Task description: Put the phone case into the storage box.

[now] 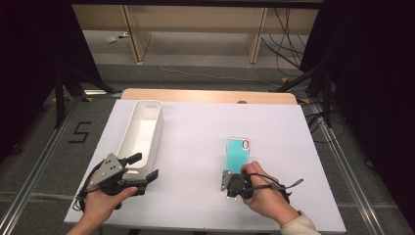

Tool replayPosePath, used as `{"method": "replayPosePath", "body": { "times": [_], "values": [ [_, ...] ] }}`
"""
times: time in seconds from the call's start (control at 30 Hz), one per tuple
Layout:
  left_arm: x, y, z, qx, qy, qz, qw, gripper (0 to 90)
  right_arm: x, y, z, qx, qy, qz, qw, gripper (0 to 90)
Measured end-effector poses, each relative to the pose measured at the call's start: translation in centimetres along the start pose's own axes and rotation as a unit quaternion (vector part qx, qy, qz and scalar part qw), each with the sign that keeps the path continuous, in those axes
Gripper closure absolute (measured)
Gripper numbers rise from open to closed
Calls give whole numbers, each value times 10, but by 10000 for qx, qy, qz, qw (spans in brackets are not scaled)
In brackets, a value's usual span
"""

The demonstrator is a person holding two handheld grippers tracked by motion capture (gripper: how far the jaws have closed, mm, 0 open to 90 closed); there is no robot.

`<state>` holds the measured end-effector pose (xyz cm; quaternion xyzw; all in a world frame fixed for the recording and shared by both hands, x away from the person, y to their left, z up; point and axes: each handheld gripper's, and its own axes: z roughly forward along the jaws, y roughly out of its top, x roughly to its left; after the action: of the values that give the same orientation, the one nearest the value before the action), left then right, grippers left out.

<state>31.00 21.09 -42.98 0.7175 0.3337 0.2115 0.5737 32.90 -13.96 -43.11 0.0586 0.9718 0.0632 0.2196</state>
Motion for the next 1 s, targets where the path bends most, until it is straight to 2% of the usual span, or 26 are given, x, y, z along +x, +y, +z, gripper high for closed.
{"method": "replayPosePath", "body": {
  "times": [0.1,0.13,0.2,0.3,0.43,0.47,0.53,0.6,0.63,0.77,0.9,1.0],
  "values": [
    [-8,10,10,127,-90,-17,9999,175,-1,1,-1,-38,-5,-48,10000,890],
    [-10,13,14,178,-144,-23,9997,176,0,1,-2,-31,-47,11,10000,891],
    [-15,20,24,281,-203,-33,9994,176,-1,2,-3,4,-125,-148,9998,891],
    [-21,29,41,417,-297,-93,9986,184,-2,2,-4,-32,-131,-160,9998,891],
    [-28,39,63,502,-435,-86,9978,188,-2,2,-4,-60,-130,-177,9997,891],
    [-29,41,68,542,-446,-62,9975,187,-3,2,-4,-123,-178,-292,9993,890],
    [-31,45,77,591,-477,-79,9971,187,-2,2,-5,-86,-182,-246,9995,891],
    [-32,48,86,638,-473,-74,9968,187,-2,2,-5,-129,-206,-244,9994,891],
    [-32,49,90,657,-497,-85,9966,187,0,3,-6,-81,-205,-111,9997,890],
    [-35,52,103,720,-550,-118,9958,189,0,3,-6,-101,-210,-113,9997,891],
    [-35,53,112,781,-577,-128,9952,190,-4,3,-4,-166,-244,-424,9987,891],
    [-35,53,118,807,-578,-128,9950,191,-2,4,-5,-128,-232,-302,9992,891]
  ]
}}
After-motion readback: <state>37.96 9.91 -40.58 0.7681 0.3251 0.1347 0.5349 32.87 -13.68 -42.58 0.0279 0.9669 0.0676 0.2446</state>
